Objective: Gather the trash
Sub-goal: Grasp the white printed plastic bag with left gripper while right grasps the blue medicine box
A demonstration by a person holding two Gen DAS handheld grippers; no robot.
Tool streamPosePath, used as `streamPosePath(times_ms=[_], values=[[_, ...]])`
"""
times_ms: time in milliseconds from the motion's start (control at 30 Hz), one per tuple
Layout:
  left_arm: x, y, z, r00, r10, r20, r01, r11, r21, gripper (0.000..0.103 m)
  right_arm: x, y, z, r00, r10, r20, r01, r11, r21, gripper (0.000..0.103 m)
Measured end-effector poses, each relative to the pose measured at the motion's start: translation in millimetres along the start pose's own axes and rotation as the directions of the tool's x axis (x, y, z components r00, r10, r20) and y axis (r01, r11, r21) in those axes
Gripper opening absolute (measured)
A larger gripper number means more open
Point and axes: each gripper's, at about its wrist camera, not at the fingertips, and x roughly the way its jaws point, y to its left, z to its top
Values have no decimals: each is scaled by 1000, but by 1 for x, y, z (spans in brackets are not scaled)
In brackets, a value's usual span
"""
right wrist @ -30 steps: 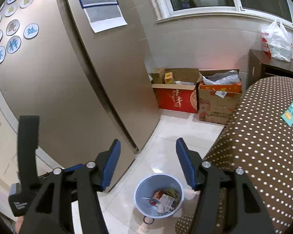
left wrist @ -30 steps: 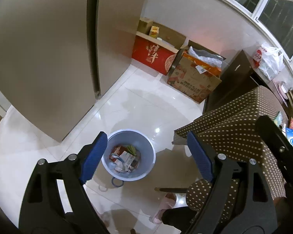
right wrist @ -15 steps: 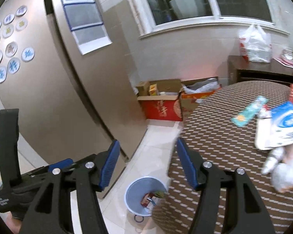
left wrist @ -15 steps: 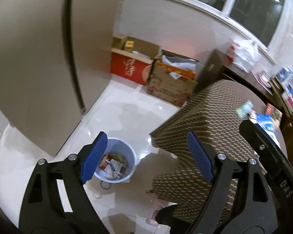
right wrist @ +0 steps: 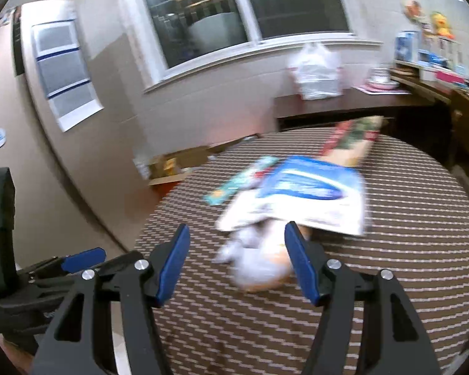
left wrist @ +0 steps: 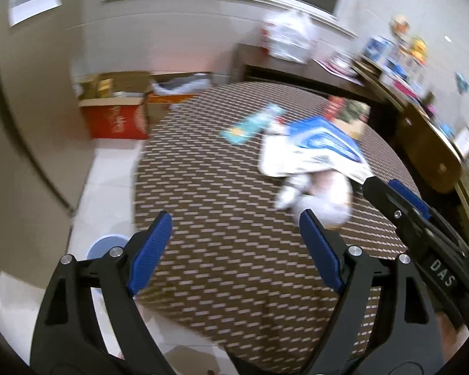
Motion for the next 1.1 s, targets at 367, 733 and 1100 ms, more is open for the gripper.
streamPosePath(times_ms=[367, 733, 1100], values=[[55, -93, 6, 997, -41, -66, 52, 984, 168, 78, 2, -85, -8, 985, -161, -68, 163, 986, 23, 63], [84, -98, 3, 993, -30, -110, 50, 981, 185, 35, 47, -56, -12, 959, -254, -124, 213, 938, -274, 63], [76, -67, 7, 990, -97, -101, 109, 987, 119, 33, 92, -12, -8, 948, -311, -67, 227, 809, -542, 65]])
